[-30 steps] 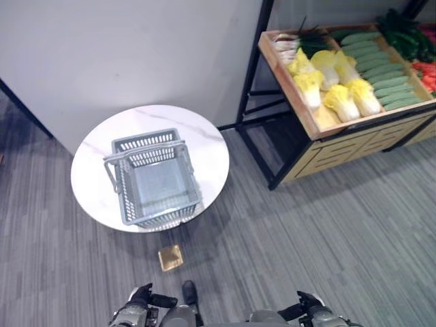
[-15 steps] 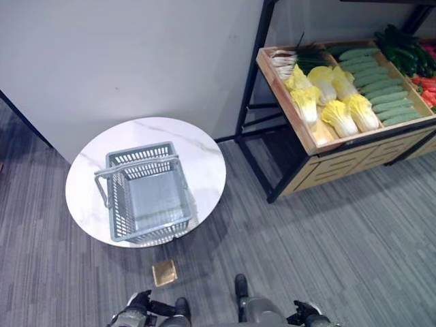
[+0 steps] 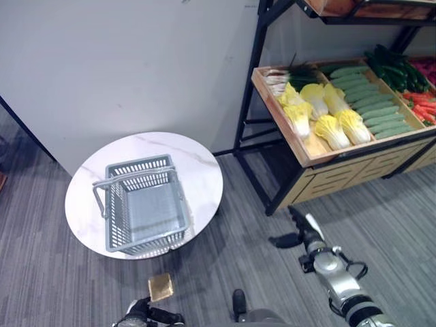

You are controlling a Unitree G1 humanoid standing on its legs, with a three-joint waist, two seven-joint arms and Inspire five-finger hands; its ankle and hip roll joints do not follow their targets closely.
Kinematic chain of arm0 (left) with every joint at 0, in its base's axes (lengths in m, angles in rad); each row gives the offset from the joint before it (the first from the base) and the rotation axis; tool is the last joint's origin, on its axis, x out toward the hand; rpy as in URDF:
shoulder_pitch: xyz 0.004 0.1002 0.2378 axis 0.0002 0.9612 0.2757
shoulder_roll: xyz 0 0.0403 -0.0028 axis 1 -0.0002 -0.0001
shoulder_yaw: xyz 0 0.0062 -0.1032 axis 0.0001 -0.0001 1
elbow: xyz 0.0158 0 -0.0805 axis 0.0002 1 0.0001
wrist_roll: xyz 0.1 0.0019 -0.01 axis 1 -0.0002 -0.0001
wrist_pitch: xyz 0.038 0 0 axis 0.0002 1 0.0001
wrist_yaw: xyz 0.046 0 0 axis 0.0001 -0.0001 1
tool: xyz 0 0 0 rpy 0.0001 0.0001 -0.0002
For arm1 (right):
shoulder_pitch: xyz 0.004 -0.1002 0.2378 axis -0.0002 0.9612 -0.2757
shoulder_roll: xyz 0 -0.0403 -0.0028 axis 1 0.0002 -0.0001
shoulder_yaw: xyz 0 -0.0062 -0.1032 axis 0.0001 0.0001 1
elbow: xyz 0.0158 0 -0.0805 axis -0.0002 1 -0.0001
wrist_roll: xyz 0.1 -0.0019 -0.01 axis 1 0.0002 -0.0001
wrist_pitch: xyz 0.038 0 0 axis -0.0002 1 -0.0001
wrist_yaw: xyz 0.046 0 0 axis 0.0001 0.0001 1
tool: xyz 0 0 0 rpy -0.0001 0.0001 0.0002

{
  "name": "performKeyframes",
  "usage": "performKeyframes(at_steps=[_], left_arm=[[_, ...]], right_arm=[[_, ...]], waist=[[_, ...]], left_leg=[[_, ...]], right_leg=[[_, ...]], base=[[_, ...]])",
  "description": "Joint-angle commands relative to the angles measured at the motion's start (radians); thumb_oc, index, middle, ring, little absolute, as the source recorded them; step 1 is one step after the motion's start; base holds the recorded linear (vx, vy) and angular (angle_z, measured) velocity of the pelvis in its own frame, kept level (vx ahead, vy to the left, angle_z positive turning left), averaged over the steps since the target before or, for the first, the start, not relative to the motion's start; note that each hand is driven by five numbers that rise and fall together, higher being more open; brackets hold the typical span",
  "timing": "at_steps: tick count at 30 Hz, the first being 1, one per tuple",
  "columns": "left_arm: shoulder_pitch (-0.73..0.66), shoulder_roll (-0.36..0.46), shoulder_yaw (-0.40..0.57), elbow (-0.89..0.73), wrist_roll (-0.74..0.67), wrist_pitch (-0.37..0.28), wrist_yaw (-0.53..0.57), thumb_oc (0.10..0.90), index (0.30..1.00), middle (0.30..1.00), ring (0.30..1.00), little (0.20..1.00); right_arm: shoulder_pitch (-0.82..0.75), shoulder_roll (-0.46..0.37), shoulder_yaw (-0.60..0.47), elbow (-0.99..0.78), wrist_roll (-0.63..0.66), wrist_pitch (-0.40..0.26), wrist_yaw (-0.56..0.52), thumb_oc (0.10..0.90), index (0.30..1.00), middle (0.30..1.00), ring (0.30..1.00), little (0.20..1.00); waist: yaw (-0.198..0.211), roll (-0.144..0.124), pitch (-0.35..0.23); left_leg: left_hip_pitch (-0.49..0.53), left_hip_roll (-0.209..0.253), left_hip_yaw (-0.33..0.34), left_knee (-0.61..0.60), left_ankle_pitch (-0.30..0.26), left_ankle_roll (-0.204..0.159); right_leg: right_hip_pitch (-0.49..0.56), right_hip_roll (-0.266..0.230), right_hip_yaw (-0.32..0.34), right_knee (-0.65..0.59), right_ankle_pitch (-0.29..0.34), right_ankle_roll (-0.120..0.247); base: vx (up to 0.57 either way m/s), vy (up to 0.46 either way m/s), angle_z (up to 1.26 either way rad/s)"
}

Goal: Get the vegetables into the basket

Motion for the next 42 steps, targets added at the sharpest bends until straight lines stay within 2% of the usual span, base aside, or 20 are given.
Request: performKeyframes(at_steps=[1,6,12,14,16,18,23,29,30,34,38,42], left_arm=[[-0.054,-0.007,-0.018,0.041,0.03,0.002,0.014,0.9,1.0,1.0,1.0,1.0],[-0.053,-0.015,-0.034,0.041,0.023,0.005,0.018,0.9,1.0,1.0,1.0,1.0],[-0.042,-0.02,-0.057,0.04,-0.03,-0.002,0.048,0.9,1.0,1.0,1.0,1.0],[-0.051,-0.007,-0.061,0.048,-0.066,-0.005,0.059,0.9,1.0,1.0,1.0,1.0],[-0.051,0.005,-0.059,0.062,-0.08,-0.002,0.066,0.9,1.0,1.0,1.0,1.0],[-0.052,0.014,-0.062,0.07,-0.091,-0.005,0.068,0.9,1.0,1.0,1.0,1.0],[-0.063,0.038,-0.072,0.079,-0.116,-0.013,0.068,0.9,1.0,1.0,1.0,1.0],[-0.072,0.04,-0.069,0.079,-0.153,-0.017,0.069,0.9,1.0,1.0,1.0,1.0],[-0.07,0.033,-0.076,0.074,-0.167,-0.022,0.064,0.9,1.0,1.0,1.0,1.0],[-0.071,0.036,-0.081,0.069,-0.184,-0.025,0.048,0.9,1.0,1.0,1.0,1.0],[-0.073,0.044,-0.08,0.073,-0.182,-0.023,0.042,0.9,1.0,1.0,1.0,1.0],[-0.072,0.058,-0.074,0.089,-0.177,-0.019,0.041,0.9,1.0,1.0,1.0,1.0]], right_arm=[[-0.167,-0.058,0.003,-0.147,-0.034,-0.077,-0.006,0.9,1.0,1.0,1.0,1.0],[-0.281,-0.064,0.064,-0.176,-0.023,-0.083,0.004,0.9,1.0,1.0,1.0,1.0],[-0.56,-0.016,0.22,-0.118,-0.025,-0.075,-0.007,0.9,1.0,1.0,1.0,1.0],[-0.713,-0.004,0.282,-0.035,-0.042,-0.057,-0.022,0.9,1.0,1.0,1.0,1.0],[-0.794,0.01,0.309,0.044,-0.033,-0.043,-0.028,0.9,1.0,1.0,1.0,1.0],[-0.848,0.058,0.322,0.121,0.006,-0.045,-0.028,0.9,1.0,1.0,1.0,1.0],[-0.997,0.099,0.365,0.319,0.008,-0.027,-0.031,0.9,1.0,1.0,1.0,1.0],[-1.08,0.108,0.383,0.441,-0.019,-0.001,-0.024,0.9,1.0,1.0,1.0,1.0],[-1.113,0.115,0.396,0.511,-0.042,0.008,-0.019,0.9,1.0,1.0,1.0,1.0],[-1.204,0.101,0.451,0.602,-0.108,0.019,0.006,0.9,1.0,1.0,1.0,1.0],[-1.25,0.098,0.481,0.621,-0.138,0.021,0.012,0.9,1.0,1.0,1.0,1.0],[-1.307,0.115,0.508,0.649,-0.17,0.028,0.018,0.9,1.0,1.0,1.0,1.0]], waist=[[0.012,0.001,0.043],[0.029,0.002,0.042],[0.077,-0.009,0.058],[0.104,-0.023,0.078],[0.123,-0.035,0.082],[0.139,-0.041,0.091],[0.179,-0.053,0.108],[0.203,-0.054,0.12],[0.214,-0.052,0.119],[0.234,-0.047,0.118],[0.237,-0.051,0.119],[0.243,-0.072,0.116]], left_leg=[[-0.015,-0.01,-0.013,0.024,0.01,-0.013],[-0.015,-0.007,-0.026,0.023,0.014,-0.016],[-0.036,-0.009,-0.06,0.022,0.02,-0.019],[-0.083,-0.009,-0.081,0.026,0.034,-0.021],[-0.107,-0.01,-0.096,0.025,0.038,-0.022],[-0.122,-0.012,-0.107,0.025,0.042,-0.021],[-0.175,-0.019,-0.129,0.025,0.051,-0.023],[-0.211,-0.028,-0.151,0.027,0.054,-0.022],[-0.218,-0.034,-0.159,0.024,0.053,-0.02],[-0.237,-0.049,-0.176,0.025,0.05,-0.016],[-0.242,-0.054,-0.184,0.026,0.049,-0.014],[-0.239,-0.059,-0.186,0.026,0.041,-0.009]], right_leg=[[0.098,-0.031,0.041,0.066,-0.147,0.058],[0.11,-0.029,0.03,0.067,-0.157,0.053],[0.113,-0.031,0.005,0.072,-0.171,0.046],[0.083,-0.031,-0.012,0.081,-0.17,0.042],[0.074,-0.032,-0.025,0.072,-0.165,0.045],[0.068,-0.033,-0.03,0.065,-0.158,0.046],[0.04,-0.036,-0.042,0.047,-0.141,0.053],[0.019,-0.039,-0.048,0.032,-0.125,0.057],[0.021,-0.042,-0.053,0.021,-0.119,0.061],[0.015,-0.05,-0.058,0.018,-0.119,0.066],[0.014,-0.051,-0.061,0.018,-0.12,0.068],[0.019,-0.056,-0.059,0.017,-0.118,0.073]], base=[[0.02,-0.033,0.06],[0.02,-0.039,0.09],[-0.01,-0.039,0.21],[-0.1,-0.046,0.39],[-0.02,-0.016,0.4],[-0.01,0.006,0.35],[-0.03,0.022,0.12],[0.01,0.045,0.15],[0.03,0.062,0.13],[0.03,0.069,0.13],[0.02,0.038,0.08],[0.03,0.03,0.1]])
